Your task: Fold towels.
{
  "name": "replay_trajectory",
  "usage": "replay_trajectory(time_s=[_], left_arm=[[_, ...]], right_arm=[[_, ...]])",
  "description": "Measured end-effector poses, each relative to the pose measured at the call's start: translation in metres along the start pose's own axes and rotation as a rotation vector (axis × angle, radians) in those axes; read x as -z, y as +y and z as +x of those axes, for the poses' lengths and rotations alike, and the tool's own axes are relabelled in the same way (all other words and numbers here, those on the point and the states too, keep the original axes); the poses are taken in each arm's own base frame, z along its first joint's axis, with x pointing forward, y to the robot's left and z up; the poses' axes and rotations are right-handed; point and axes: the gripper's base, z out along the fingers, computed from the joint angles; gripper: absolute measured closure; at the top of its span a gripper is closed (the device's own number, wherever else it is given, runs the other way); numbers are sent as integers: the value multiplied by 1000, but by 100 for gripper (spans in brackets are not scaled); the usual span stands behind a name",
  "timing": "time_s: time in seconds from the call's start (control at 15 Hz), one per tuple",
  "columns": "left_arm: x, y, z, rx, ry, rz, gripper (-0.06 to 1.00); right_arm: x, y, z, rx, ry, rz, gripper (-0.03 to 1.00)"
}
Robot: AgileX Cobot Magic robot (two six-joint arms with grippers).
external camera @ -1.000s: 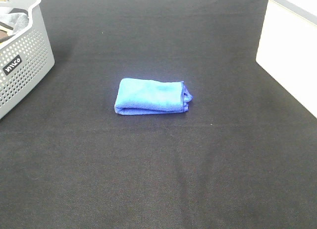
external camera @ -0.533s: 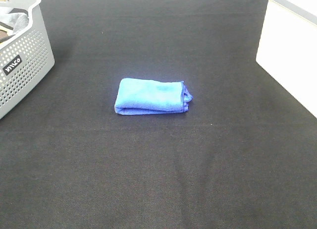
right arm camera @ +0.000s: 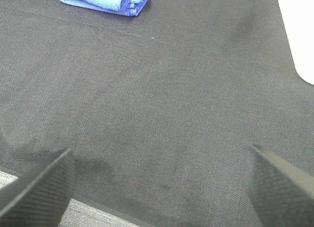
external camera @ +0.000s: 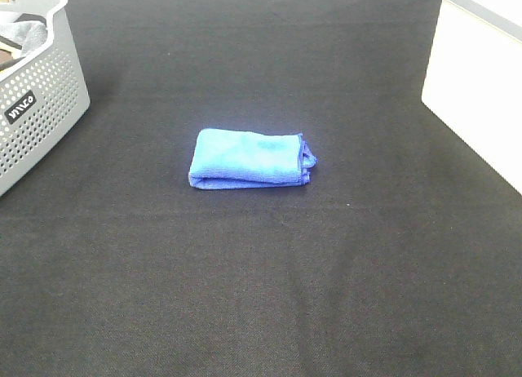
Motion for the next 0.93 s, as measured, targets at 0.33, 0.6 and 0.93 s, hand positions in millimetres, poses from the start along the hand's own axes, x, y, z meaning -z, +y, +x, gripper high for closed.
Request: replay_trajectory(time_s=[0.33, 0.6, 0.93], left_arm=[[-1, 0, -1, 81, 2, -156, 35], [0, -1, 0, 115, -7, -227, 35], [1, -2, 1, 112, -18, -228, 35]], right_arm=[[0, 0, 0, -25, 0, 26, 10], [0, -3, 0, -130, 4, 168, 10], [14, 2, 8, -138, -112, 206, 10]])
